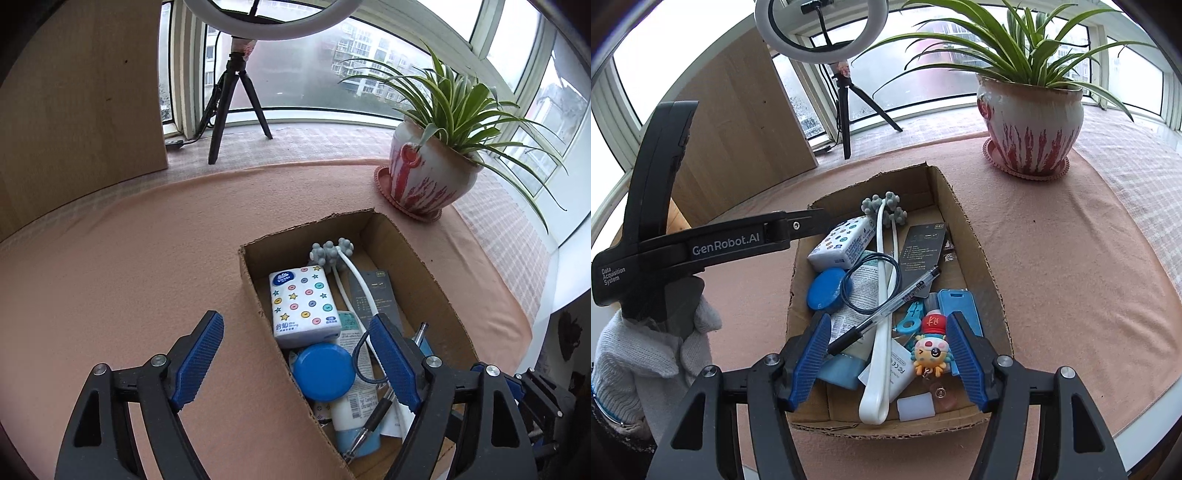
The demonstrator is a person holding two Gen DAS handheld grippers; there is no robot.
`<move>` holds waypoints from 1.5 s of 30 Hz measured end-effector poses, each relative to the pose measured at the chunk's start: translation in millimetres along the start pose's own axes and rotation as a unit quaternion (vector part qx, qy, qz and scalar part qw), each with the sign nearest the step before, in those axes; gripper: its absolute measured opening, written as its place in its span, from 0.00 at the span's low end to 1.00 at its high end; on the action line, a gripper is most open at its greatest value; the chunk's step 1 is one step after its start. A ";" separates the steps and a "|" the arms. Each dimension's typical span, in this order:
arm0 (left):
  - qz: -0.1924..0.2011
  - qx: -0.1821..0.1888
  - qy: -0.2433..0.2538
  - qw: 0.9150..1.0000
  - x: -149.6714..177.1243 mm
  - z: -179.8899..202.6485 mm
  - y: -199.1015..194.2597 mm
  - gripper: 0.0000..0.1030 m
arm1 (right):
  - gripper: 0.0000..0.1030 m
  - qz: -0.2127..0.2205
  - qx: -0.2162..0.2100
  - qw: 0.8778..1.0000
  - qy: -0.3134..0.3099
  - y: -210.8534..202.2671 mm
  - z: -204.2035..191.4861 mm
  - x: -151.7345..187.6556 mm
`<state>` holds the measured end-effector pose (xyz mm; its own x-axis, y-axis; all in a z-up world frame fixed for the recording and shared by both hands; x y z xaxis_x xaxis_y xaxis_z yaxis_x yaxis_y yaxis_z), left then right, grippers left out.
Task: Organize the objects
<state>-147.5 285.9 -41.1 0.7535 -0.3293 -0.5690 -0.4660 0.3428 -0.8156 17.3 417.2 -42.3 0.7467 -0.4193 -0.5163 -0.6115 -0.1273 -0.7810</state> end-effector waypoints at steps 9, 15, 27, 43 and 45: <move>0.017 -0.018 -0.046 0.999 42.2 -66.5 -59.6 0.82 | 0.59 0.002 -0.008 1.000 -0.020 1.6 -51.7 10.9; 0.027 -0.046 -0.076 0.996 75.7 -115.2 -100.3 0.84 | 0.59 0.000 -0.019 0.999 -0.042 5.5 -97.2 21.3; 0.018 -0.109 -0.123 0.986 153.1 -188.5 -157.6 0.90 | 0.59 -0.001 -0.024 0.997 -0.078 17.2 -174.5 51.8; 0.015 -0.107 -0.154 0.982 186.0 -235.6 -184.9 0.90 | 0.60 0.001 -0.012 0.994 -0.108 29.0 -234.3 76.2; 0.014 -0.105 -0.151 0.983 187.2 -237.8 -185.5 0.90 | 0.60 0.002 -0.009 0.994 -0.108 30.6 -238.5 77.8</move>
<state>-30.2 -48.5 -21.2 0.8271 -0.0353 -0.5609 -0.5506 0.1494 -0.8213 -5.7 166.3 -22.6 0.7823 -0.2175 -0.5836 -0.6170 -0.1422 -0.7740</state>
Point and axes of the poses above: each gripper's, at about its wrist camera, not at the fingertips, and y roughly the way its jaws point, z to its right, x to its underside, the point moved 1 cm from there along y, roughly the way its jaws point, and after that the axes turned 8 degrees about y, right-handed, at the moved point
